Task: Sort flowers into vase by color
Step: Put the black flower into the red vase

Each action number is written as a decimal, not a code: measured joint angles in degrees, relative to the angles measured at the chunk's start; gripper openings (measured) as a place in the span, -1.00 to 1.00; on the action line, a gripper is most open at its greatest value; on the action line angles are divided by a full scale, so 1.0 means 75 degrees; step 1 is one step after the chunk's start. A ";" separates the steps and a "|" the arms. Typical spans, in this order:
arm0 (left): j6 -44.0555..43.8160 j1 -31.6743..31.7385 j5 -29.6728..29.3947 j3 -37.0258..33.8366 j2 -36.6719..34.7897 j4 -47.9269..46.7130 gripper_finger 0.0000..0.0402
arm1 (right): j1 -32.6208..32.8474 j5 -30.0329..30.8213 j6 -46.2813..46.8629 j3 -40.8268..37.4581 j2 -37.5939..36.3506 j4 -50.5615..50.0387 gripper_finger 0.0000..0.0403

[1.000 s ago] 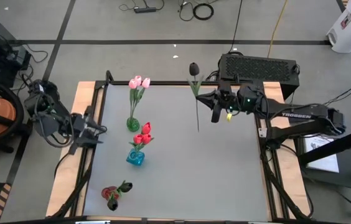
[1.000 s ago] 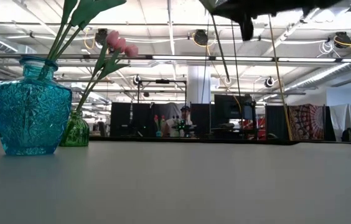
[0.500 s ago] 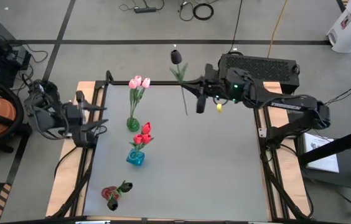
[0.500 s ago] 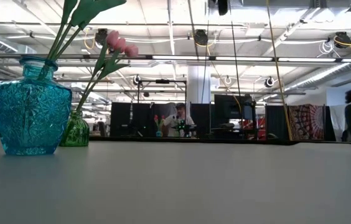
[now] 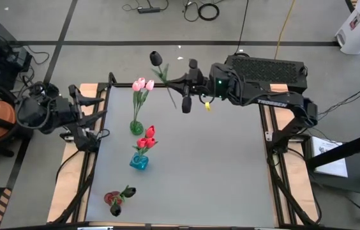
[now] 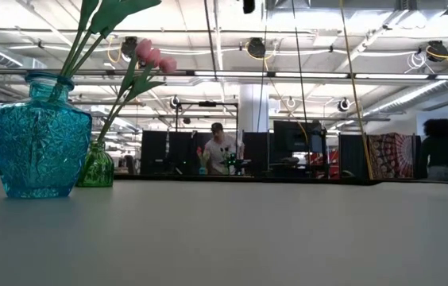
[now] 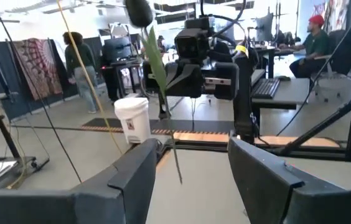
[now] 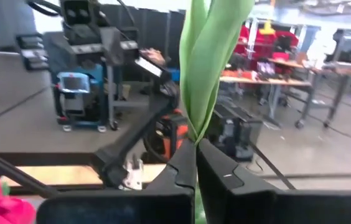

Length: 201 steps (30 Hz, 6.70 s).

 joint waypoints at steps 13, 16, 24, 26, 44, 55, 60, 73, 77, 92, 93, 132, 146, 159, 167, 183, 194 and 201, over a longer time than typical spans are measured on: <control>0.1454 0.0006 0.0023 -0.0003 0.0003 0.1703 0.04 | 0.0288 -0.0873 -0.0056 0.1344 0.0897 0.0068 -1.00; 0.2037 0.0012 0.0038 -0.0003 0.0003 0.2159 0.04 | 0.0356 -0.0867 -0.0077 0.1632 0.1169 0.0051 -1.00; 0.2940 0.0038 0.0565 -0.0009 0.0026 0.2968 0.04 | 0.0389 -0.0863 -0.0218 0.1996 0.1537 0.0096 -1.00; 0.3071 0.0189 0.0658 -0.0009 0.0073 0.3094 0.04 | 0.0391 -0.0863 -0.0221 0.1997 0.1540 0.0081 -1.00; 0.2587 0.3750 0.3612 -0.0015 0.1734 0.3887 0.04 | 0.0391 -0.1183 -0.0192 0.1997 0.1540 -0.0017 -1.00; 0.1773 0.5574 0.4984 -0.0015 0.2376 0.4359 0.04 | 0.0391 -0.1330 -0.0198 0.1994 0.1540 -0.0099 -1.00; 0.1103 0.6230 0.5861 -0.0015 0.2499 0.4502 0.04 | 0.0420 -0.1470 -0.0237 0.1994 0.1523 -0.0044 -1.00; 0.0527 0.6825 0.6662 -0.0015 0.3077 0.4490 0.03 | 0.0441 -0.1467 -0.0256 0.1991 0.1523 -0.0026 -1.00; 0.0525 0.6822 0.6662 -0.0015 0.3031 0.4468 0.00 | 0.0441 -0.1446 -0.0256 0.1991 0.1517 -0.0029 -1.00; 0.0536 0.6822 0.6642 -0.0015 0.2978 0.4444 -0.69 | 0.0441 -0.1427 -0.0247 0.1991 0.1511 -0.0037 -1.00; 0.0536 0.6822 0.6642 -0.0015 0.2978 0.4440 -0.74 | 0.0441 -0.1423 -0.0247 0.1991 0.1511 -0.0040 -1.00; 0.0318 0.6793 0.6718 -0.0009 0.0082 0.0436 -0.95 | 0.0426 -0.0758 -0.0591 0.1988 0.1511 -0.1319 -0.40; -0.0742 0.6793 0.8917 -0.0003 -0.1721 -0.1977 -0.95 | 0.0421 -0.0734 -0.0622 0.1988 0.1509 -0.1685 -0.40; -0.1010 0.6793 1.1724 -0.0114 -0.1905 -0.2751 -0.95 | 0.0421 0.1267 -0.1080 0.1988 0.1511 -0.2596 -0.40; -0.1266 0.6793 1.2343 -0.0969 -0.2120 -0.1776 -0.95 | 0.0421 0.1413 -0.1204 0.1988 0.1511 -0.3056 -0.40; -0.1070 0.6793 1.3514 -0.3130 -0.3386 -0.0921 -0.95 | 0.0269 0.1424 -0.1395 0.1991 0.1389 -0.4287 -0.40; -0.2709 0.6790 1.3789 -0.3246 -0.4083 0.0150 -0.95 | -0.0084 0.1395 -0.1363 0.1991 0.1389 -0.4506 -0.40; -0.3279 0.6790 1.3534 -0.3244 -0.4048 0.0251 -0.95 | -0.0169 0.1319 -0.1331 0.1721 0.1330 -0.4627 -0.40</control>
